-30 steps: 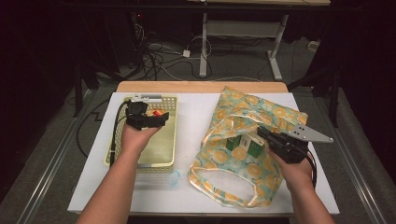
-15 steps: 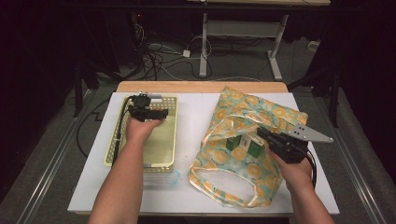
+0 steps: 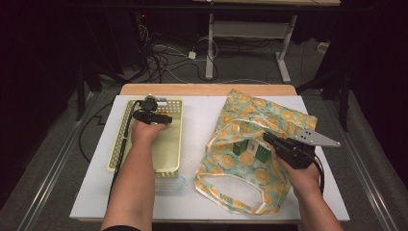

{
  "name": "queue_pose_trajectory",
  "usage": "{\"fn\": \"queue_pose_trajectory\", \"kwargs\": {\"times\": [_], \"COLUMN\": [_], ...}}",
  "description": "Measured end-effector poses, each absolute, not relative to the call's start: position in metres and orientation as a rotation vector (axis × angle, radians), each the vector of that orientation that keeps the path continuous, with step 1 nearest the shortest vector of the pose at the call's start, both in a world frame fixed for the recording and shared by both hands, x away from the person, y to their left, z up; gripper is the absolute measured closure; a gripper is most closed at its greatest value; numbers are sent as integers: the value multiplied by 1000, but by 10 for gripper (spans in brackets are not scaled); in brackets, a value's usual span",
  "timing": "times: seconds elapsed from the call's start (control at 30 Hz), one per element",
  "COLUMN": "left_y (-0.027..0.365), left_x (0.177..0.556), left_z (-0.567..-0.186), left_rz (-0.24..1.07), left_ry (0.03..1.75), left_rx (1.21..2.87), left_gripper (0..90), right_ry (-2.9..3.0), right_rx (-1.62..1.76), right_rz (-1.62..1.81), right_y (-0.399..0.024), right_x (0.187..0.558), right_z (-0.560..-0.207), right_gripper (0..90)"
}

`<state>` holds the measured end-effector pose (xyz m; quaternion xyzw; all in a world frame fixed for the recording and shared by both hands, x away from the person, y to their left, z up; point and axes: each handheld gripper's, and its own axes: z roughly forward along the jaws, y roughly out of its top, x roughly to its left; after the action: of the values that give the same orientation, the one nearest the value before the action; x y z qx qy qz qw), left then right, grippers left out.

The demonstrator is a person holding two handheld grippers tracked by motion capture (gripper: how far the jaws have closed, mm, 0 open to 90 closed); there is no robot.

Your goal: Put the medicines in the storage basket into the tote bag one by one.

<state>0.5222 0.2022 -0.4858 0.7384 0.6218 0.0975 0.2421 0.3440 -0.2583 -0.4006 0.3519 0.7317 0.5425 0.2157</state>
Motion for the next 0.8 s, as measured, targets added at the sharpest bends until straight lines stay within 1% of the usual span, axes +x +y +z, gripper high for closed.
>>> {"fn": "queue_pose_trajectory", "kwargs": {"times": [0.07, 0.17, 0.33, 0.37, 0.4, 0.47, 0.8], "left_y": [203, 201, 197, 197, 196, 194, 195], "left_x": [523, 524, 525, 525, 524, 522, 521], "left_z": [-489, -490, -491, -491, -490, -488, -488], "left_rz": [250, 270, 318, 327, 333, 357, 341], "left_ry": [1708, 1691, 1696, 1696, 1689, 1673, 1672], "left_rx": [2034, 2091, 2104, 2097, 2096, 2096, 2084], "left_gripper": [0, 0, 12, 26, 59, 186, 193], "right_ry": [2028, 2028, 2038, 2037, 2034, 2031, 2035], "right_rx": [975, 978, 975, 977, 978, 987, 984], "right_rz": [1505, 1507, 1506, 1505, 1506, 1509, 1507], "right_y": [-258, -257, -257, -257, -257, -257, -258], "right_x": [343, 343, 344, 344, 344, 343, 344], "right_z": [-400, -400, -402, -402, -402, -401, -402], "right_gripper": [900, 900, 900, 900, 900, 900, 900]}}
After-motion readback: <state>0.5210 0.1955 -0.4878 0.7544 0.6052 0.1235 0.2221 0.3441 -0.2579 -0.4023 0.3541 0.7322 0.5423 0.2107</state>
